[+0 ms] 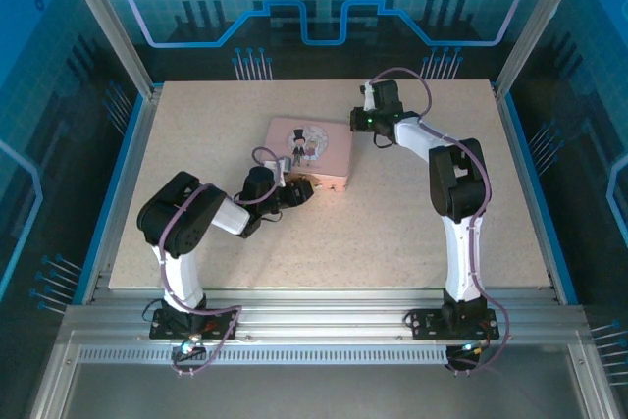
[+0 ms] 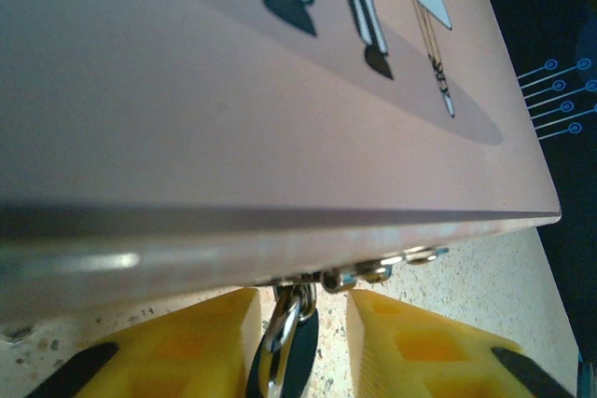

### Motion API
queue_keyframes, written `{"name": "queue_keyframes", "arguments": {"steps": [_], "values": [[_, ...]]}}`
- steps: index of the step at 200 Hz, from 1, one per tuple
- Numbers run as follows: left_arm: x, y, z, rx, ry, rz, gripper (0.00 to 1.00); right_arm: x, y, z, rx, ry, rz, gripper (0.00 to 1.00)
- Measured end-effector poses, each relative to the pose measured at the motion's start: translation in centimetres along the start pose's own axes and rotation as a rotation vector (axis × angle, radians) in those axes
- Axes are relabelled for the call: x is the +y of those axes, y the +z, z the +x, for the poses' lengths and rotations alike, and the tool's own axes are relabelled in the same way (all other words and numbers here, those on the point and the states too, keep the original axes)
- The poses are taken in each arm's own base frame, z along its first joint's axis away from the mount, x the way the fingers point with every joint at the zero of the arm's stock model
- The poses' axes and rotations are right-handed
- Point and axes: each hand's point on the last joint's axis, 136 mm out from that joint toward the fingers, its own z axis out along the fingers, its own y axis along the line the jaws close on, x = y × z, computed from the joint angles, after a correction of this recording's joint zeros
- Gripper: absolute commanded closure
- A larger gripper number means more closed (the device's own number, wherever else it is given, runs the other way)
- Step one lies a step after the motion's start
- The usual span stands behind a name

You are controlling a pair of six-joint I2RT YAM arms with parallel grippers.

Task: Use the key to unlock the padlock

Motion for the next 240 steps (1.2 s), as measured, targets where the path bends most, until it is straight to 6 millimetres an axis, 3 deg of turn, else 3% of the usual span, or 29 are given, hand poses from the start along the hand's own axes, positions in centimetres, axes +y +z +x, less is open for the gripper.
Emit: {"name": "queue_keyframes", "arguments": {"steps": [34,105,159,240], "values": [[0.1,-0.1,0.0,0.012,-0.001,-0.006,0.90,0.0,-0.2,0.1,-0.001,-0.001,0.004,1.00],[-0.3,0.1,0.2,0.059,-0.019,0.001,0.95,-1.3,-2.2,0.7,0.009,0.010,0.041,1.00],[-1.3,0.9,0.4,0.079,-0.048,-0.002,0.95,-3.2,-7.3,1.6,-0.008,0.059,0.072,1.00],[-6.2,3.9,1.5,0.136,-0.101,0.067,0.93,0.1,-15.9,5.1,-0.061,0.085,-0.049,1.00]]}}
